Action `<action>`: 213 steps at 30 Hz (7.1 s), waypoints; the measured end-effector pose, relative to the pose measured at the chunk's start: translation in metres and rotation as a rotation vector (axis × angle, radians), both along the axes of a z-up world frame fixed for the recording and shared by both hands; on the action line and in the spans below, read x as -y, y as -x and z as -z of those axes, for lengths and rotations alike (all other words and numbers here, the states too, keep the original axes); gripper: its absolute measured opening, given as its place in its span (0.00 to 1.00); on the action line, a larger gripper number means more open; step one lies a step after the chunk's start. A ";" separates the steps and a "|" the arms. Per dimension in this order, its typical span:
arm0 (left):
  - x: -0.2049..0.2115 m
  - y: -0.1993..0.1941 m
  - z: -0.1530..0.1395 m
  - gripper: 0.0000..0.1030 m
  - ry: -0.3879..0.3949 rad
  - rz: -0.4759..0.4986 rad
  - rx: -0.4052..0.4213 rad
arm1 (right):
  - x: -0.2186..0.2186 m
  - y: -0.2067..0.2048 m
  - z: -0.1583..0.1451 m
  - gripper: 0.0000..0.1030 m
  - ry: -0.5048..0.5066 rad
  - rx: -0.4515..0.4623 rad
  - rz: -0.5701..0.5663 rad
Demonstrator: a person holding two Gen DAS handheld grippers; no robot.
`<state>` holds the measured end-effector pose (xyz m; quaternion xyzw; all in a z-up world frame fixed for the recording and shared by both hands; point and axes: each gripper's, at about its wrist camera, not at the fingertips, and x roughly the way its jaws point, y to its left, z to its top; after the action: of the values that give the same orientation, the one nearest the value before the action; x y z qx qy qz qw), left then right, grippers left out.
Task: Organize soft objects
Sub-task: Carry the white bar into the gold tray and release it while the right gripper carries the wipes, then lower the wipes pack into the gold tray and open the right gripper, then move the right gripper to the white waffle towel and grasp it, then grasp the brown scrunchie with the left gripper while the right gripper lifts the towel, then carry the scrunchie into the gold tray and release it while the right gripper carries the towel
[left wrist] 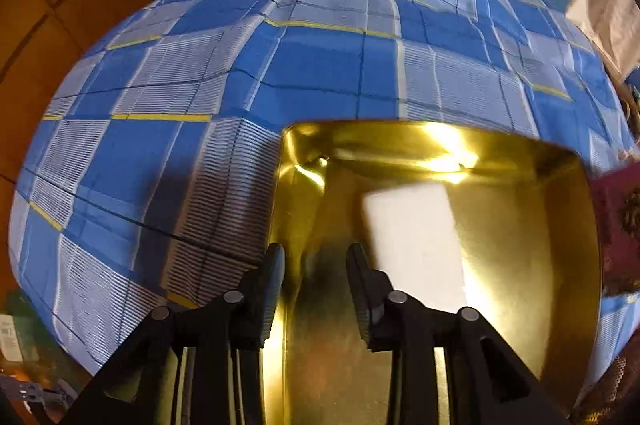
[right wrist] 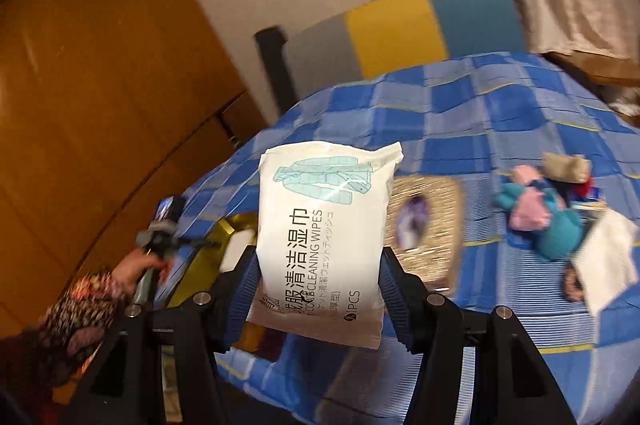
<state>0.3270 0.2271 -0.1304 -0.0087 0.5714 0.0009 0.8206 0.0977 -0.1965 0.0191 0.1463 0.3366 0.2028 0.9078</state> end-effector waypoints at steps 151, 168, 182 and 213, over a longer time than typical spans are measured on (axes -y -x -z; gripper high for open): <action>0.503 0.215 -0.028 0.40 0.266 0.718 0.230 | 0.369 -0.010 0.124 0.16 0.024 -0.226 0.710; 0.612 0.133 0.031 0.43 0.150 0.786 0.129 | 0.382 -0.011 0.141 0.91 0.043 -0.342 0.797; 0.621 0.136 0.043 0.43 0.137 0.841 0.141 | 0.371 -0.033 0.181 0.36 0.043 -0.542 0.664; 0.538 0.174 0.006 0.13 0.339 0.744 0.192 | 0.346 -0.013 0.112 0.14 -0.180 -0.089 0.544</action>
<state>0.1533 -0.3111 -0.1365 0.0632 0.4484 -0.3904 0.8016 0.1109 -0.5424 -0.0932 0.3201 0.3053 -0.0255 0.8965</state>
